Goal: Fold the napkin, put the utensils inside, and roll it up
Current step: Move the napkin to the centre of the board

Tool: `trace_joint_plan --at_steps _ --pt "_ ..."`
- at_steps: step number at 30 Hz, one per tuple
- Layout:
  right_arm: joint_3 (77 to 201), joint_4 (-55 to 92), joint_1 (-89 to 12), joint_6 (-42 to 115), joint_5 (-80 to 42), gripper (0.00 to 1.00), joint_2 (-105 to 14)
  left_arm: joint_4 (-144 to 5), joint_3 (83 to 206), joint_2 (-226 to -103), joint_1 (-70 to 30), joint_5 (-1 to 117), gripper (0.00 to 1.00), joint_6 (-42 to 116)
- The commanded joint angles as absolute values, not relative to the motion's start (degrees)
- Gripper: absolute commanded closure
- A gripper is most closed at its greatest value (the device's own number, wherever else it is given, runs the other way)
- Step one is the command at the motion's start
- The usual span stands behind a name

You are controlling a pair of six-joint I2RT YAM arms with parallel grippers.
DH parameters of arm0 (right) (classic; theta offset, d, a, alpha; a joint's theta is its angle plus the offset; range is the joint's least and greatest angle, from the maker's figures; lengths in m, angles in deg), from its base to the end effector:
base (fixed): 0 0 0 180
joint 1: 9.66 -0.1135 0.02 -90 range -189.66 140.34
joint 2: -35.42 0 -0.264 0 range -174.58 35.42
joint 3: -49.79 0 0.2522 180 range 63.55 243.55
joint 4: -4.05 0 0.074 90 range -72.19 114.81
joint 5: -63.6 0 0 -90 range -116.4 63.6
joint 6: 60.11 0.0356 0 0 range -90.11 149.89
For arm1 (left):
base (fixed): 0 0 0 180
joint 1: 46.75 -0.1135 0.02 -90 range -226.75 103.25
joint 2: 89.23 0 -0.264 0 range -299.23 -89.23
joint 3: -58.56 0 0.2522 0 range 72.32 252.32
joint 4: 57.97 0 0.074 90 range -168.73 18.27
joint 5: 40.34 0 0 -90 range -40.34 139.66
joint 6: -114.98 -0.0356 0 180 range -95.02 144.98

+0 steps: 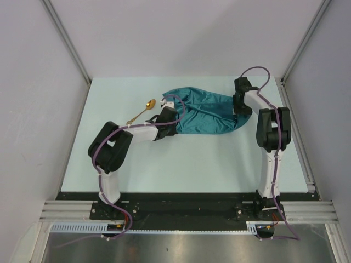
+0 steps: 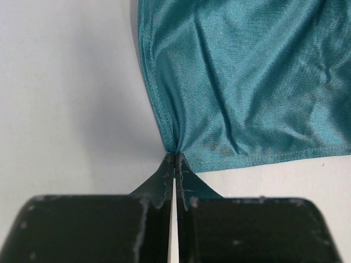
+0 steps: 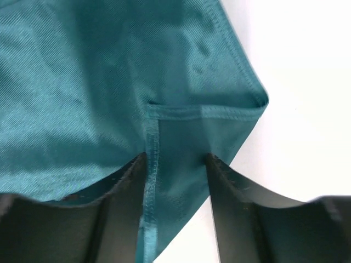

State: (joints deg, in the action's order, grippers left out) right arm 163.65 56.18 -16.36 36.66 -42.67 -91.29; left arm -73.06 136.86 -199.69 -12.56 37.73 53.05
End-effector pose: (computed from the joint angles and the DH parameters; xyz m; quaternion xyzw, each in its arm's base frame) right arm 0.4674 0.0449 0.1710 0.0312 0.9664 -0.1120 0.2292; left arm 0.3347 -0.2185 0.1467 0.0116 0.9269 -0.1046 0.3603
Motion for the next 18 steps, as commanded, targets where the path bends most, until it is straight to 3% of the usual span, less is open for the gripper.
trace_joint_plan --at_steps 1,8,11,12,18 --pt "166.21 53.85 -15.64 35.08 -42.22 0.5 -92.2 -74.72 134.99 -199.8 -12.3 40.43 1.0 54.25" --pt "166.47 53.5 -15.64 34.81 -42.57 0.69 -92.2 -74.81 134.55 -199.45 -12.3 40.43 1.0 54.42" --pt "166.04 53.58 -15.64 35.08 -43.1 0.88 -90.88 -74.81 134.55 -198.84 -12.3 40.43 1.0 54.42" --pt "165.94 53.5 -15.46 35.16 -42.92 0.99 -90.36 -74.81 134.55 -198.66 -12.3 40.34 1.0 54.42" --pt "164.54 54.64 -14.5 36.66 -41.08 1.0 -82.63 -76.12 135.16 -193.48 -12.39 39.11 1.0 53.98"
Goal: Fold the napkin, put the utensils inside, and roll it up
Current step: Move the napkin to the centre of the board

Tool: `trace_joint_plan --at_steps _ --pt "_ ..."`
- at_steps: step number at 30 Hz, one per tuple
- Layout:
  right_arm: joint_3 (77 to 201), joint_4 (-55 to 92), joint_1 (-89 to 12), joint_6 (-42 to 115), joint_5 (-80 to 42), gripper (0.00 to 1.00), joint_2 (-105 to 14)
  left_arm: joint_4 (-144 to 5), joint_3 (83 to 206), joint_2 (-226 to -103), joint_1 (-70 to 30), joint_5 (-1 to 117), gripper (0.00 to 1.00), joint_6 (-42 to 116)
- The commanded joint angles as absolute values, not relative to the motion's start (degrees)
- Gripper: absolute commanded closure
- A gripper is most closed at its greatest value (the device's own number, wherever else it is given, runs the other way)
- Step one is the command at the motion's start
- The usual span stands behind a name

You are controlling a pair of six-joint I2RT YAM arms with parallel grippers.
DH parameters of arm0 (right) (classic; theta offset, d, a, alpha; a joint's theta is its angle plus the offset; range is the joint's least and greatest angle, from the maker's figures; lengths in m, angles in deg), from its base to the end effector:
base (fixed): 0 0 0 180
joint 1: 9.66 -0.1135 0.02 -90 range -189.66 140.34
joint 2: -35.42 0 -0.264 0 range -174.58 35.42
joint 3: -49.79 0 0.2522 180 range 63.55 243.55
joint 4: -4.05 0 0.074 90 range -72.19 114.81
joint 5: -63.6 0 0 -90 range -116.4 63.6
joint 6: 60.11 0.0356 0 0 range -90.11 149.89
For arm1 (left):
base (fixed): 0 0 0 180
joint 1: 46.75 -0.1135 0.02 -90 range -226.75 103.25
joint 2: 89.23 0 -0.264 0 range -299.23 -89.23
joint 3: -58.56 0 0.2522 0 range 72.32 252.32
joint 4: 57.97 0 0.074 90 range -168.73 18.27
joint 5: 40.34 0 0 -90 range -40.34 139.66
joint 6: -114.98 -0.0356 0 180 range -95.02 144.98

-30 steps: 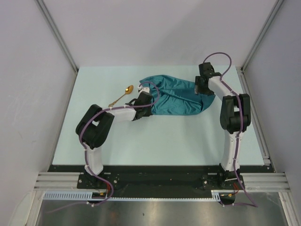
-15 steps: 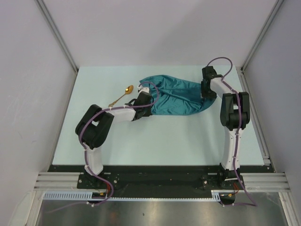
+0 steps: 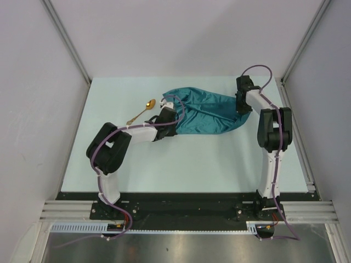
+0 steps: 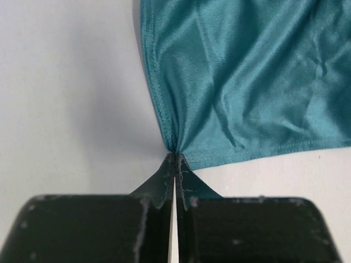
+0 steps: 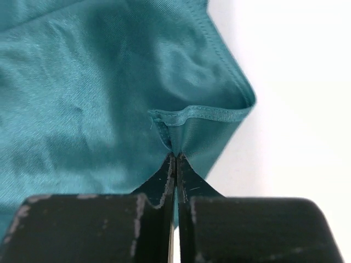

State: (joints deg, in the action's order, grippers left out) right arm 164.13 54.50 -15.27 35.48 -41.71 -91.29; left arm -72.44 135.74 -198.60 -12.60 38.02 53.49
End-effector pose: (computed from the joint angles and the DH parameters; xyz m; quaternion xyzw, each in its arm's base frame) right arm 0.4723 0.0369 0.1747 0.0311 0.9633 -0.1061 0.2444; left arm 0.3315 -0.2162 0.1490 0.0081 0.9253 -0.1105 0.3628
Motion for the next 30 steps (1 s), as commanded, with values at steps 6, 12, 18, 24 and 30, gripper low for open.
trace_joint_plan --at_steps 6,12,18,24,30 --pt "163.39 55.08 -13.88 38.24 -41.16 1.0 -63.83 -80.95 140.43 -181.11 -13.97 37.36 1.0 51.17" --pt "163.74 52.1 -15.1 35.88 -44.94 1.0 -44.6 -86.58 148.78 -168.53 -15.99 35.95 1.0 46.43" --pt "164.8 47.0 -22.04 30.07 -50.74 1.0 -28.86 -92.73 158.97 -157.36 -15.99 36.03 1.0 42.56" --pt "169.54 46.2 -24.07 27.96 -48.02 1.0 -23.73 -92.13 163.03 -151.72 -15.99 42.52 1.0 42.46" --pt "167.81 51.21 -24.6 28.83 -45.65 1.0 -29.09 -84.32 153.47 -155.59 -15.99 58.85 0.85 50.72"
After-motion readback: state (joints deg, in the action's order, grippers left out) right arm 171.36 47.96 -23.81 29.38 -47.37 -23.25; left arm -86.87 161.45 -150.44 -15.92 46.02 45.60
